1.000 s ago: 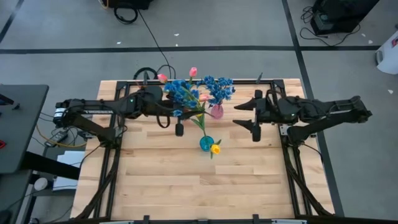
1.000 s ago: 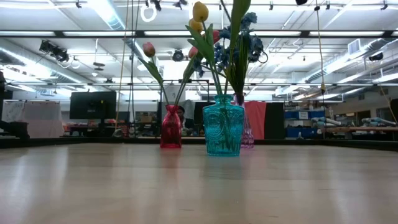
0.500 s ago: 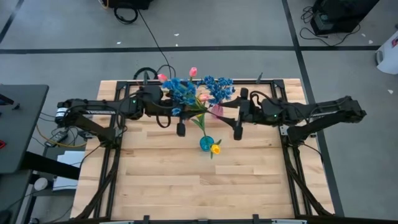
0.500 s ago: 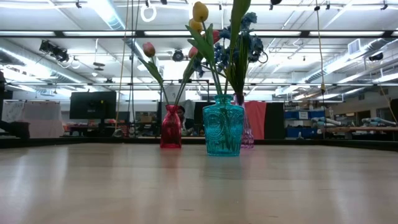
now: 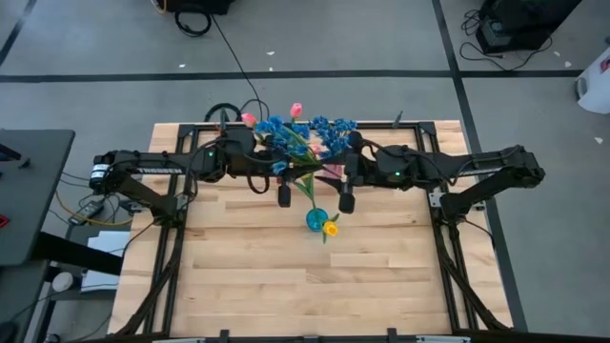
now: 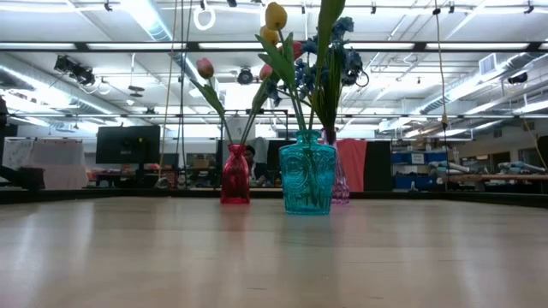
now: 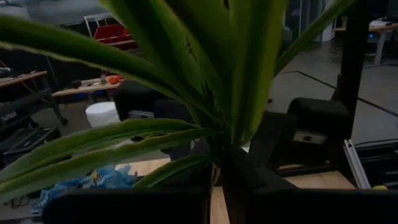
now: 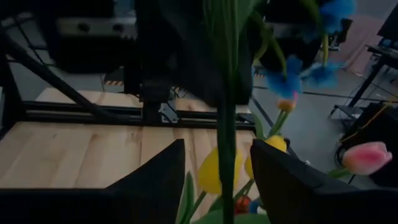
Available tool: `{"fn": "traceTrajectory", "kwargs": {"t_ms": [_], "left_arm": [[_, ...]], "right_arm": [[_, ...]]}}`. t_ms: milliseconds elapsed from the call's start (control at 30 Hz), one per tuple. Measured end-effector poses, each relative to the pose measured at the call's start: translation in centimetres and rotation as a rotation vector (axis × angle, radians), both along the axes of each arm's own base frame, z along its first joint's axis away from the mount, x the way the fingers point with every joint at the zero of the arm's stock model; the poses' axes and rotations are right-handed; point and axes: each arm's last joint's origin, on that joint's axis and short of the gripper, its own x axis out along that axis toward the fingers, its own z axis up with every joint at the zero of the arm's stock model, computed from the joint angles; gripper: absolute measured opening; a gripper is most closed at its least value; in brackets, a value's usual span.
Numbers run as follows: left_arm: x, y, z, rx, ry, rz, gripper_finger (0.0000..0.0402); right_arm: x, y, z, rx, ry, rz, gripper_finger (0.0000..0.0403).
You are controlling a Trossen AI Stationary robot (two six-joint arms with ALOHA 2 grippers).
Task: Sort flowers into vase by color
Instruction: Put the blue flowers into the pink vase
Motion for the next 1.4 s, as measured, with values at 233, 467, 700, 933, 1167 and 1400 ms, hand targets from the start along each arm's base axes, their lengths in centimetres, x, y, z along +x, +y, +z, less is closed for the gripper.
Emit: {"fn": "traceTrajectory", "kwargs": {"t_ms": [233, 467, 700, 933, 1167, 1400], "left_arm": [[0.0, 0.1, -0.3, -0.003, 0.046, 0.019, 0.0026], [0.0, 0.1, -0.5, -0.004, 0.071, 0.034, 0.0065], [-0.7, 0.2, 0.0, 0.051, 0.070, 0.040, 0.0141], [-3.0, -0.2, 1.6, 0.081, 0.051, -0.036, 0.0172], [-4.1, -0.2, 1.3, 0.075, 0.134, -0.034, 0.0172], [-4.3, -0.3, 1.0, 0.075, 0.127, -0.037, 0.0172]], "right_arm": [[1.1, -0.1, 0.4, -0.026, 0.014, -0.025, 0.0127], [0.8, -0.3, 0.4, -0.010, 0.026, -0.030, 0.0022], [-0.7, -0.4, 1.5, 0.025, -0.008, -0.043, 0.0034], [-3.7, -0.1, 3.3, 0.020, -0.096, -0.063, 0.0022], [-7.3, 0.5, 4.6, 0.018, -0.104, -0.104, 0.0039], [-10.3, 0.7, 5.1, 0.054, -0.089, -0.096, 0.0027]]}}
